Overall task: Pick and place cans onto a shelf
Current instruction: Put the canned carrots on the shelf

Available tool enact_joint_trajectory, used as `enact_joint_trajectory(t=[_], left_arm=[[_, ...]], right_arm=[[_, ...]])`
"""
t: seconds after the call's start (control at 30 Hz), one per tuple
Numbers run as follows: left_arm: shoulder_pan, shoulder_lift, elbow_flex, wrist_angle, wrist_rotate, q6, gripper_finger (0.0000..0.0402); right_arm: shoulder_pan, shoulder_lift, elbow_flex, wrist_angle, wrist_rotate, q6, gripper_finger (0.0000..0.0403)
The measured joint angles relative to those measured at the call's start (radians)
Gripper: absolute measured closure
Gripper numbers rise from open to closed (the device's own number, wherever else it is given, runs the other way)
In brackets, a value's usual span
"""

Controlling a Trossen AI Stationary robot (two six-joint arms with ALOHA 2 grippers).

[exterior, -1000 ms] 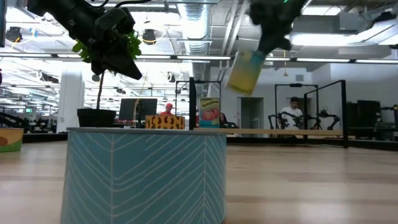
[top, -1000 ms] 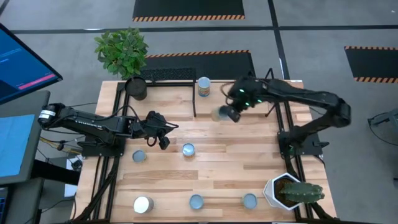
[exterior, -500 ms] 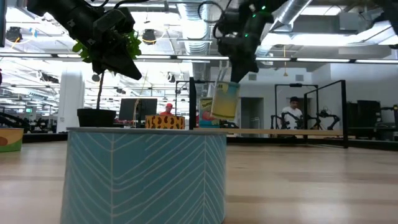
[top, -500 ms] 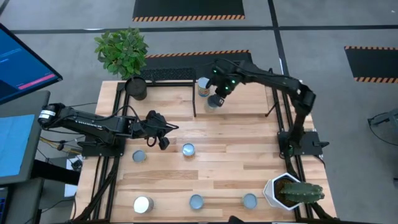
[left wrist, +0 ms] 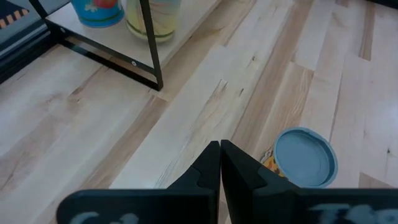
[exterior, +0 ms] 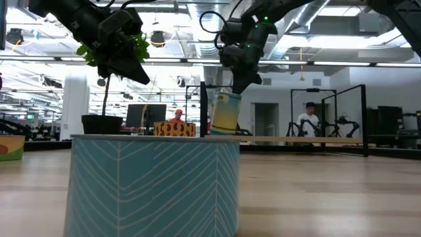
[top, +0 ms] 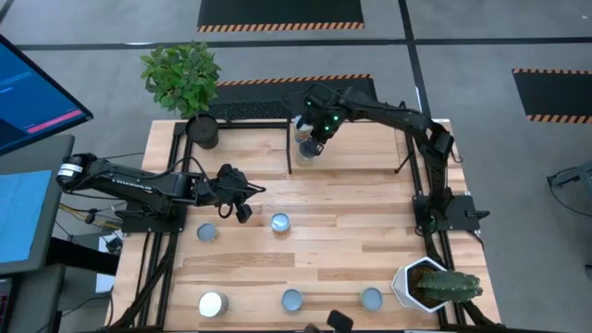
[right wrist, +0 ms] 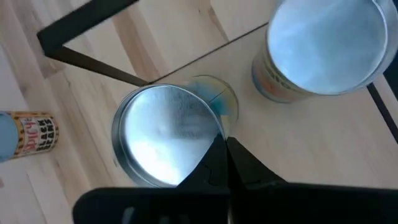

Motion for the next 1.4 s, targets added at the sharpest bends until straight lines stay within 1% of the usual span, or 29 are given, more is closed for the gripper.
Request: enact_joint_trajectory(t=[0.13,0.4,0.7,0.87,1.03,1.2,1.33,1.4], left_arm=[[0.000,0.000,0.000,0.000,0.000,0.000,0.0401],[0.000,0.000,0.000,0.000,0.000,0.000,0.0401],[0.000,0.000,0.000,0.000,0.001,-0.001,0.0402],[0.000,0.000,0.000,0.000,0.003,-0.001,0.0402],[0.000,0.000,0.000,0.000,0.002,-0.001,0.0401],[0.000,0.000,0.000,0.000,0.003,-0.001,0.0401],[0.000,0.000,0.000,0.000,0.002,-0.001,0.0401],[0.000,0.000,0.000,0.000,0.002,-0.001,0.0402]], right_arm=[[-0.010,0.000,0.000,-0.007,0.000,-0.001,0.0396],[-0.010,0.000,0.000,-0.004,0.001,-0.002,0.0367],[-0.010,0.000,-0.001,0.013,0.005,-0.015,0.0352],[-0.010,0.000,-0.001,0.025,0.006,-0.028,0.0336],[-0.011,0.000,0.003,0.079,0.077,-0.019,0.0318],[-0.023,-0.022,0.046,-0.013,0.077,-0.017,0.0316],[-0.016,-0.031,0.046,-0.150,0.078,-0.017,0.0319],[-0.003,-0.031,0.026,-0.190,0.077,-0.022,0.0321]])
